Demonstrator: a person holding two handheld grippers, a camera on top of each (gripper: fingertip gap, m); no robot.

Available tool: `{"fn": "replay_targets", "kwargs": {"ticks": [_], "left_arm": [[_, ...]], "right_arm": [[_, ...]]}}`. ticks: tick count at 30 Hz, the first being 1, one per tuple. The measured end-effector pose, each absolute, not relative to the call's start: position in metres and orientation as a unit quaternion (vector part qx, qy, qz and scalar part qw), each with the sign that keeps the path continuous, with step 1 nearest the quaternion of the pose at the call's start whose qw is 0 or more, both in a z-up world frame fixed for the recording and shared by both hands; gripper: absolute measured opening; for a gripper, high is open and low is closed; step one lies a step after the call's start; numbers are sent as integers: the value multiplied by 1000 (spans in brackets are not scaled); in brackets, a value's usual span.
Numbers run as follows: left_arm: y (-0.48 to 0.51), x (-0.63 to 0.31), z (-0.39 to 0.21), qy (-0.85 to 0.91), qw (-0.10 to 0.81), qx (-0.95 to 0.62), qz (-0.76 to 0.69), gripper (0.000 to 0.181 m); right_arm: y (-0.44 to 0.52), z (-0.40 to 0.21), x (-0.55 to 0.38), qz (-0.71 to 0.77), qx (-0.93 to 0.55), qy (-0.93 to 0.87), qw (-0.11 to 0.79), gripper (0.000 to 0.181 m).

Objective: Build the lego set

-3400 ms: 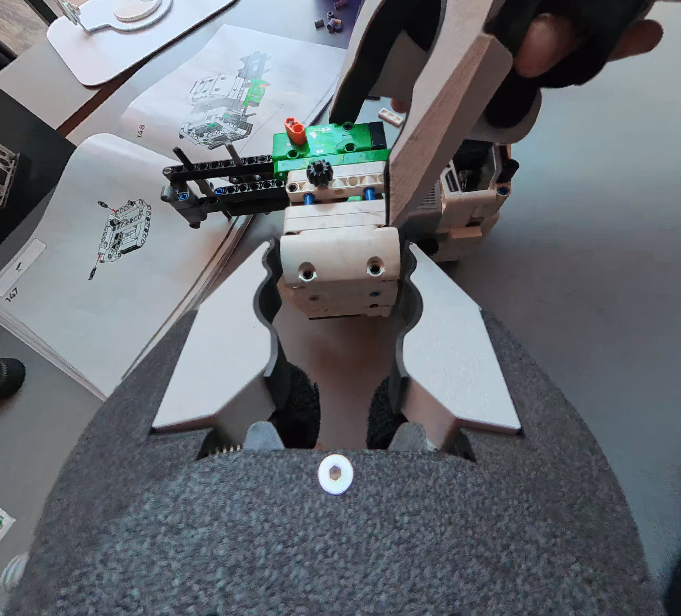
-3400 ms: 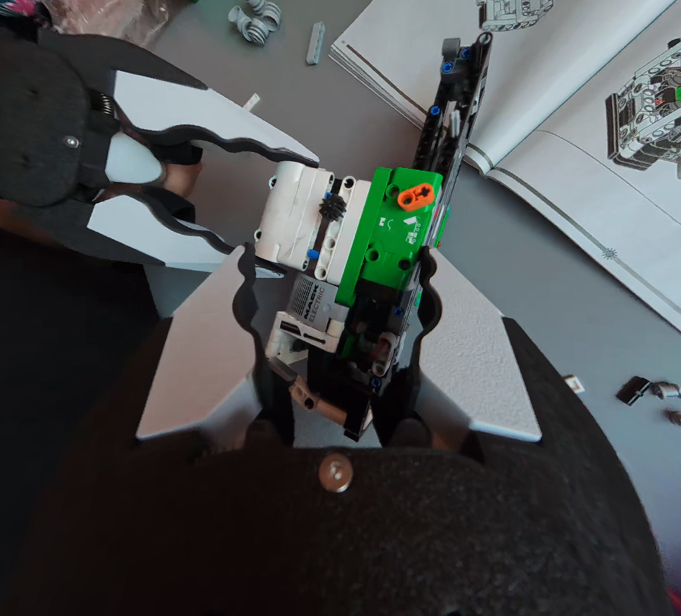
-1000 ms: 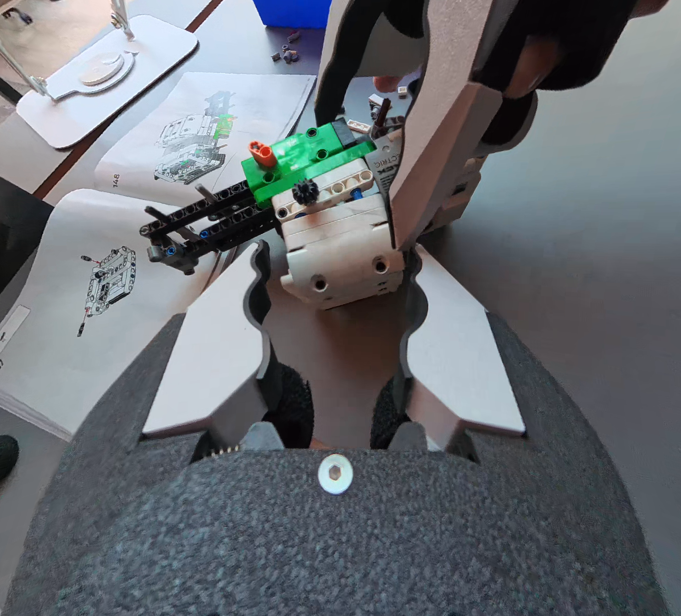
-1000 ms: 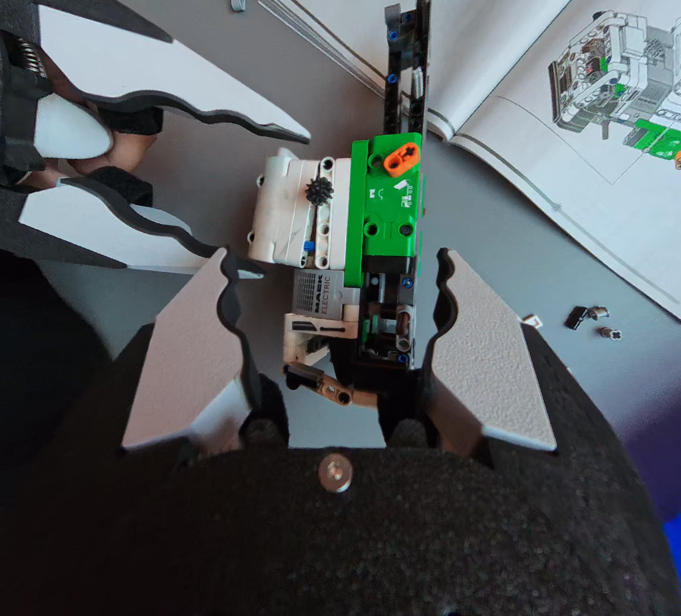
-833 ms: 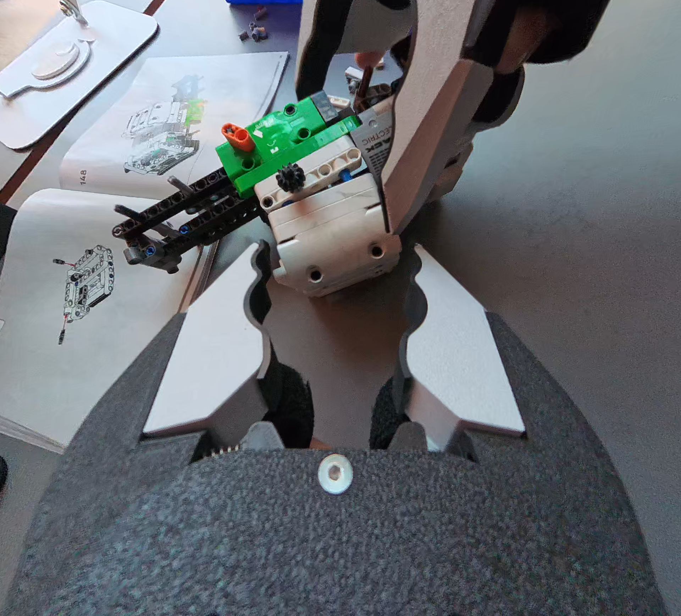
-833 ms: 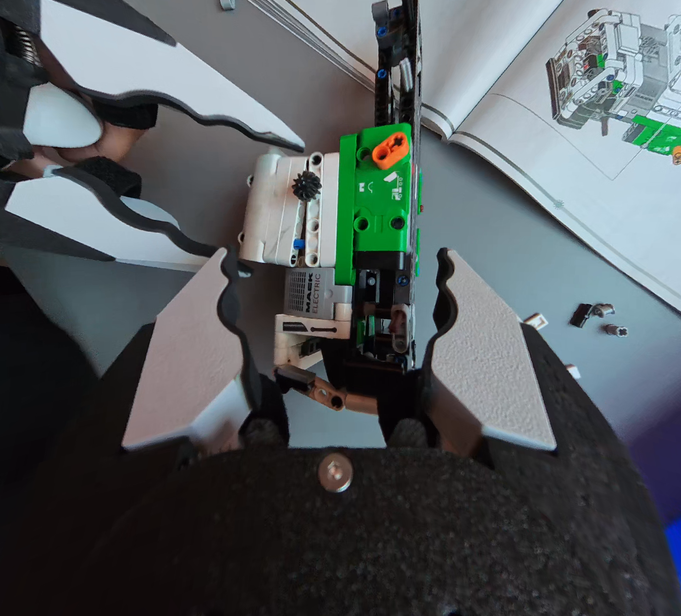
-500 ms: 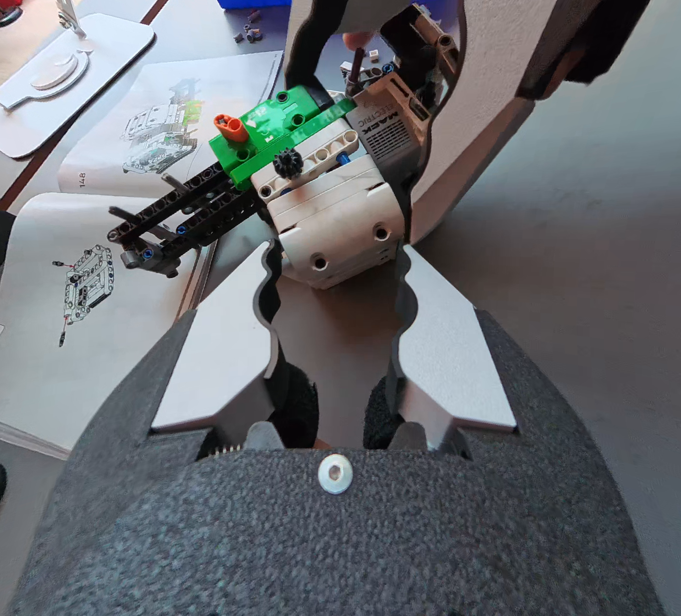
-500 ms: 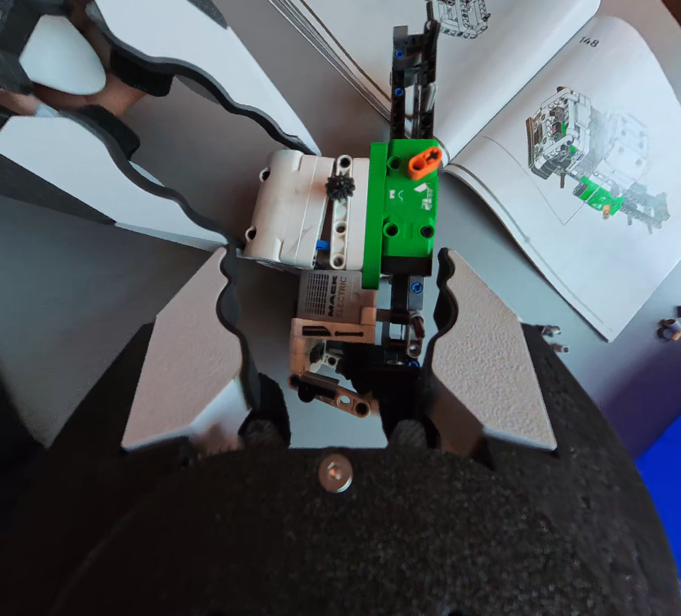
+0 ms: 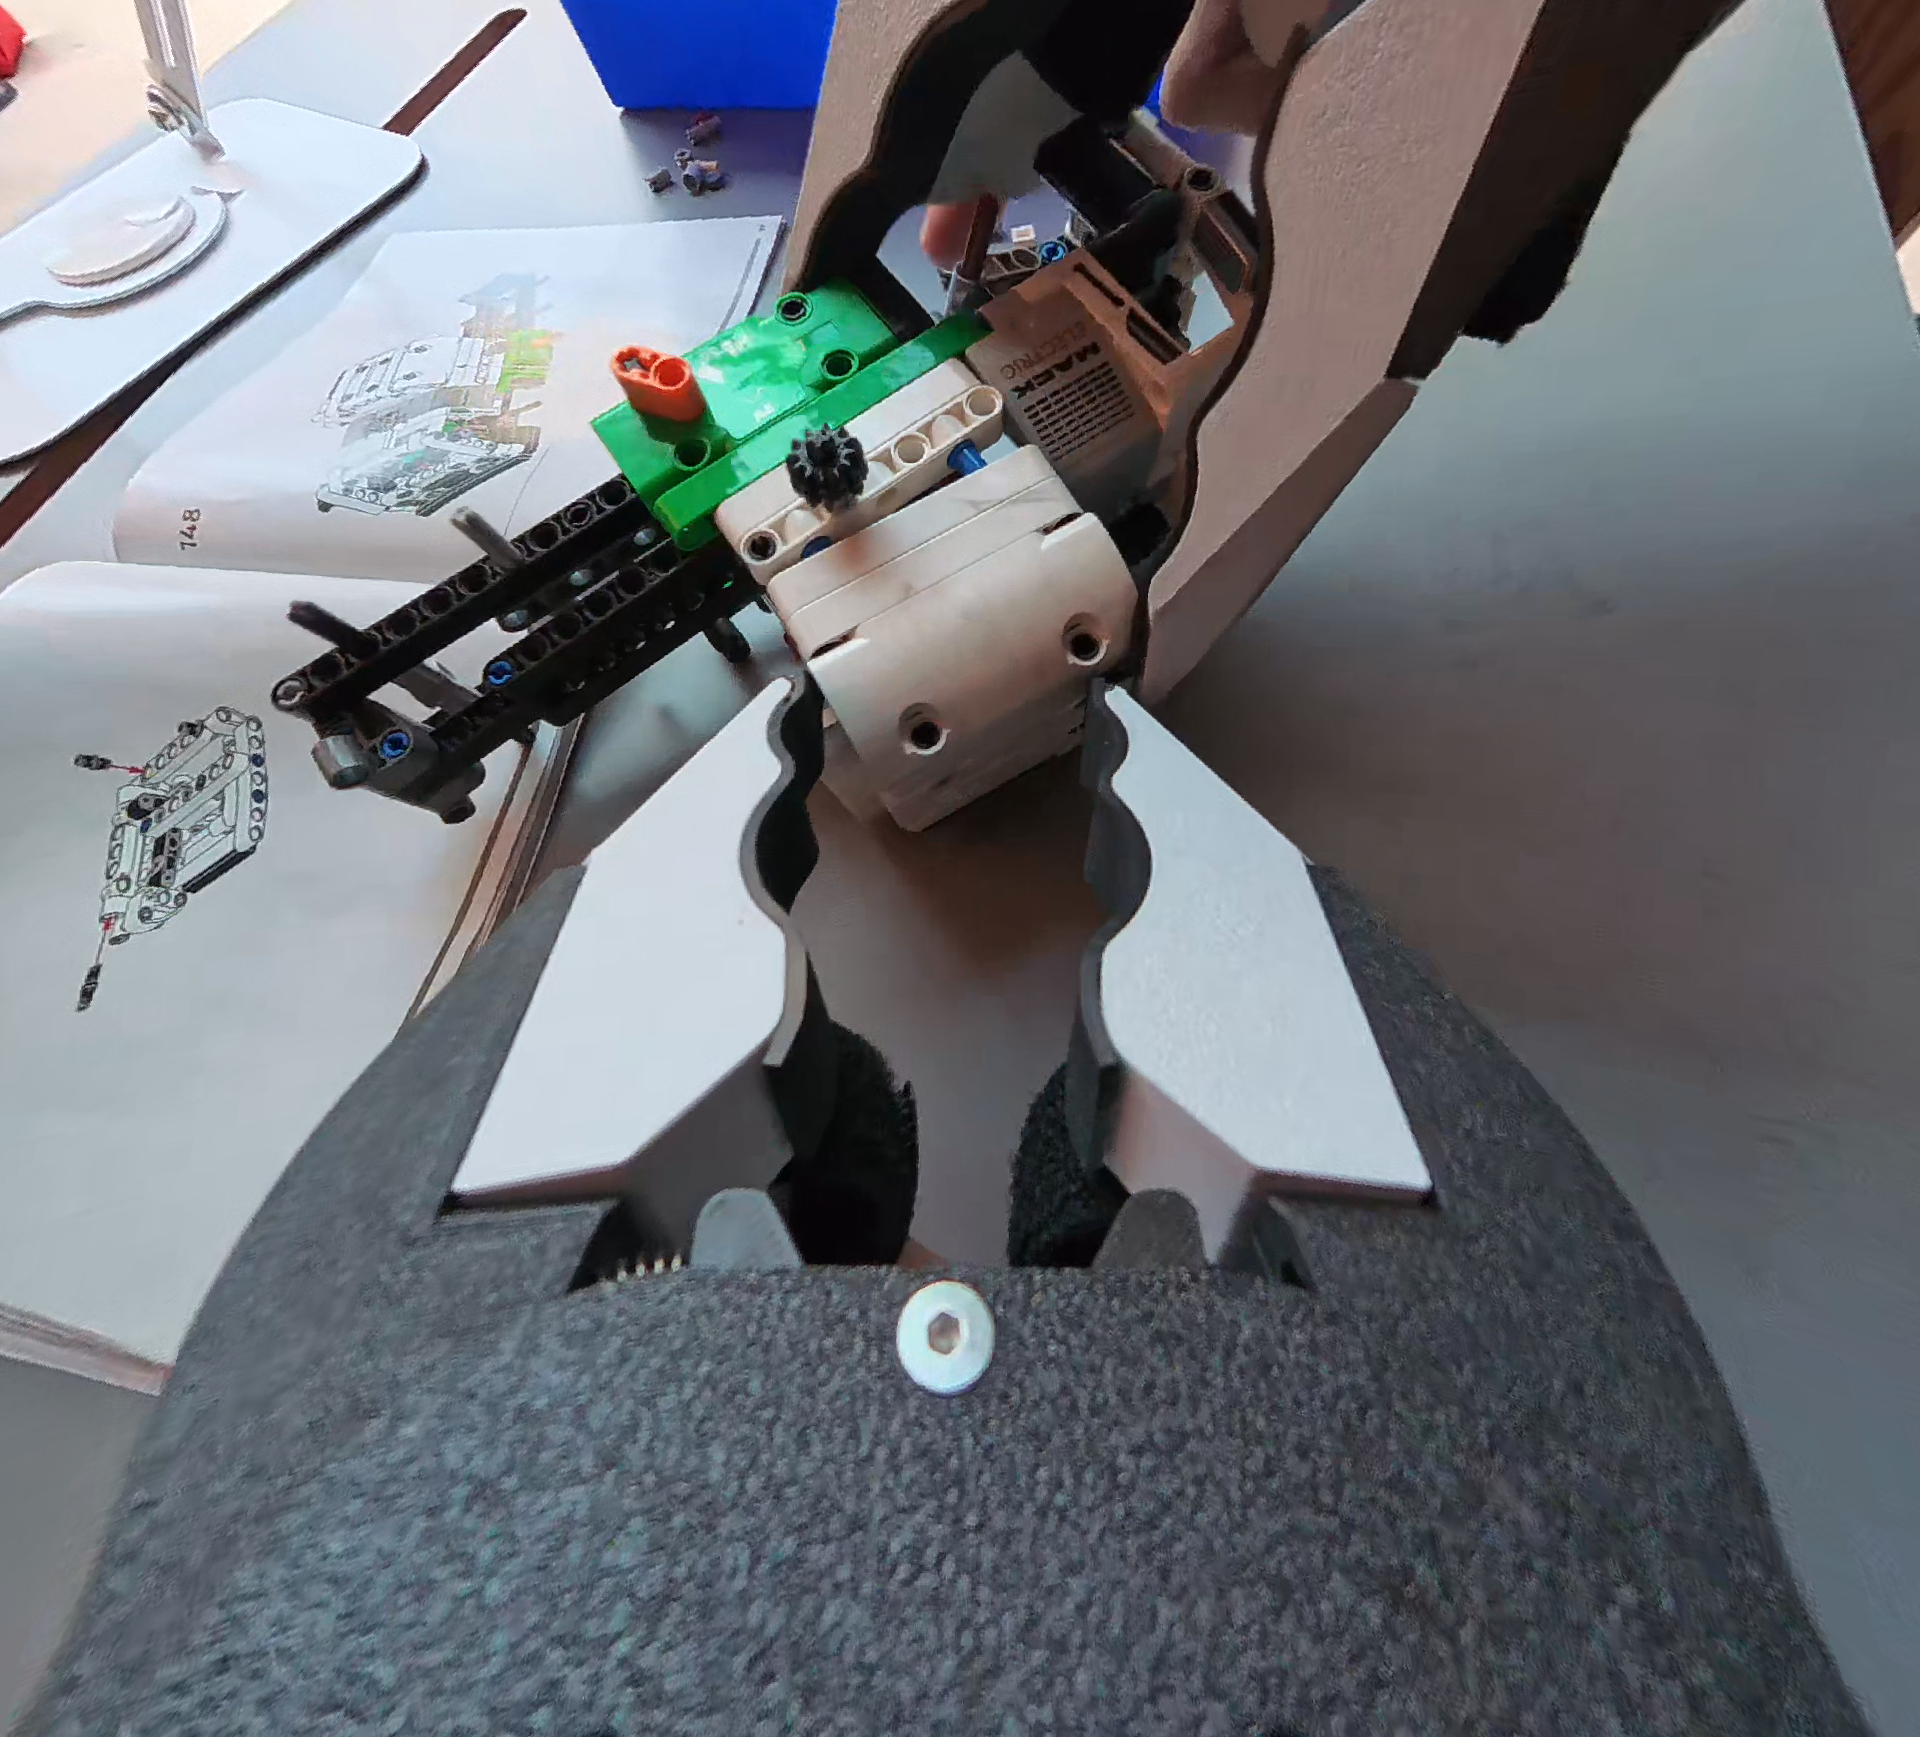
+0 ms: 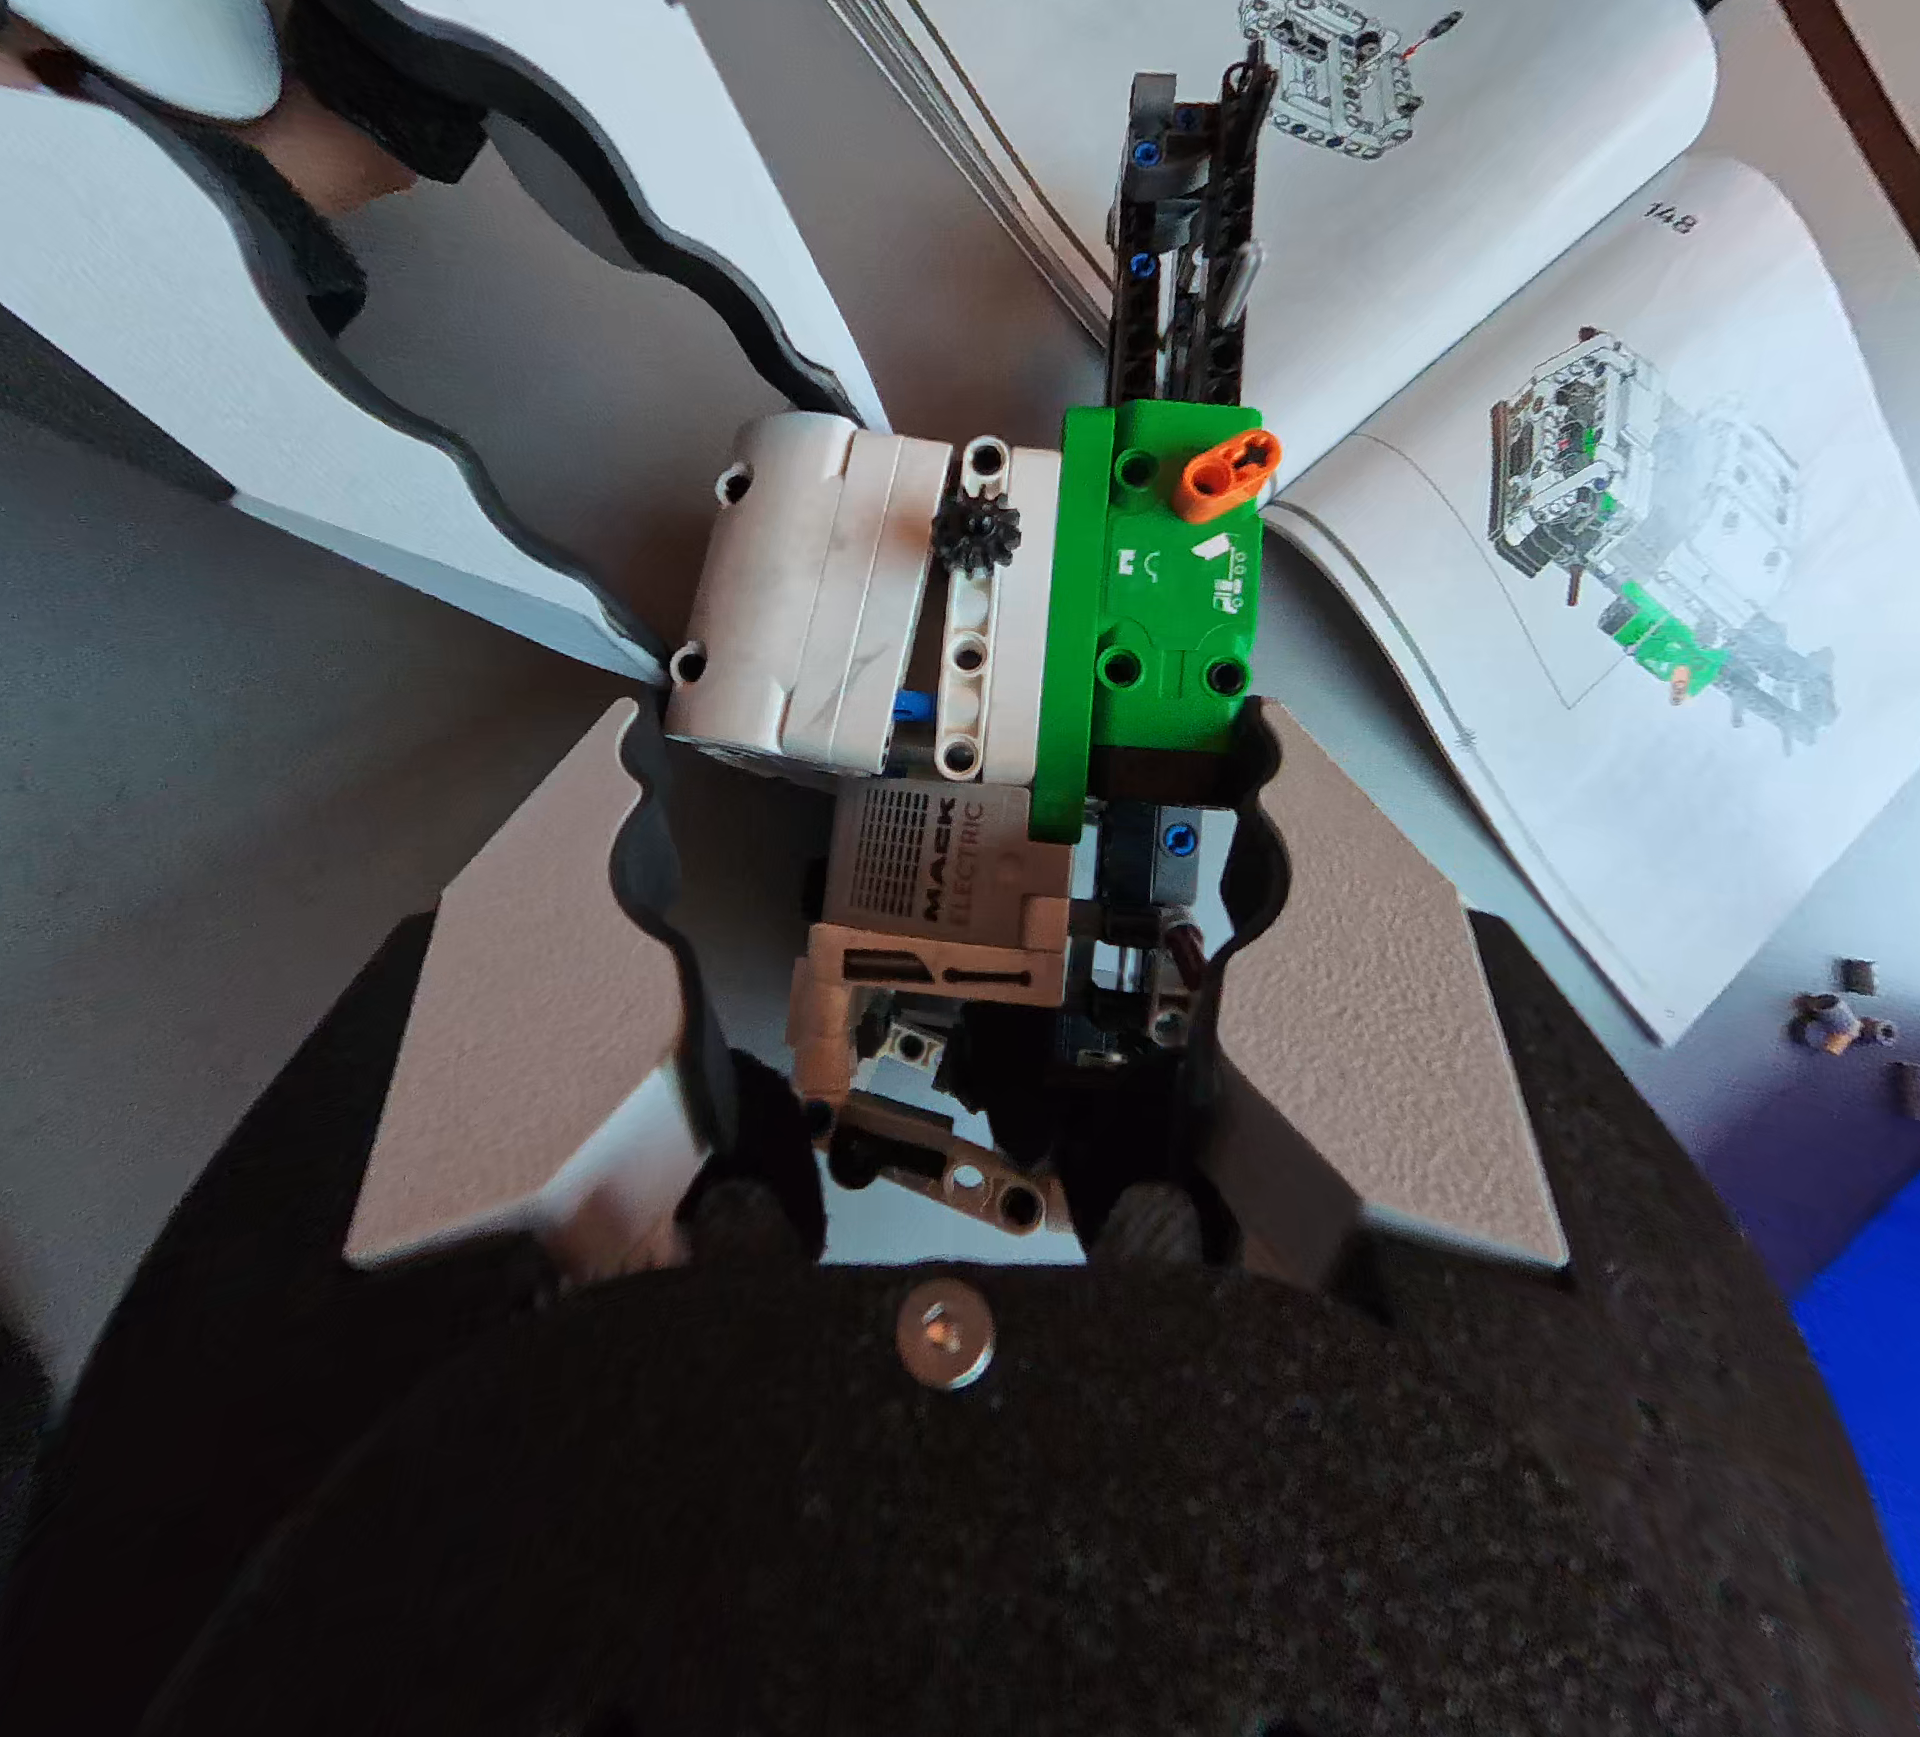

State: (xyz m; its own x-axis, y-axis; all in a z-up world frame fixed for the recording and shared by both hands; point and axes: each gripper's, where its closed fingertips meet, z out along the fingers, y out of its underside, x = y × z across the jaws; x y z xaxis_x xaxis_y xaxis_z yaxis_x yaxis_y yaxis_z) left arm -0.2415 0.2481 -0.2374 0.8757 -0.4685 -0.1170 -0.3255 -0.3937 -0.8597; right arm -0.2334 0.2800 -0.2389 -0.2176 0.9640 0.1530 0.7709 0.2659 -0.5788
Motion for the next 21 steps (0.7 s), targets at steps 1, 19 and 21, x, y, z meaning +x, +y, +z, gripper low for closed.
{"fn": "replay_targets", "kwargs": {"ticks": [1,19,21], "left_arm": [[248,-241,-237,239,499,-830,-74,48],[255,-240,-235,211,497,-840,-58,49],[255,-240,-235,217,502,-835,-59,48]], "right_arm": [[280,-240,-233,200,-575,-755,242,106],[285,-238,-232,213,-565,-766,220,99],[285,-238,-232,215,-564,-767,218,100]]}}
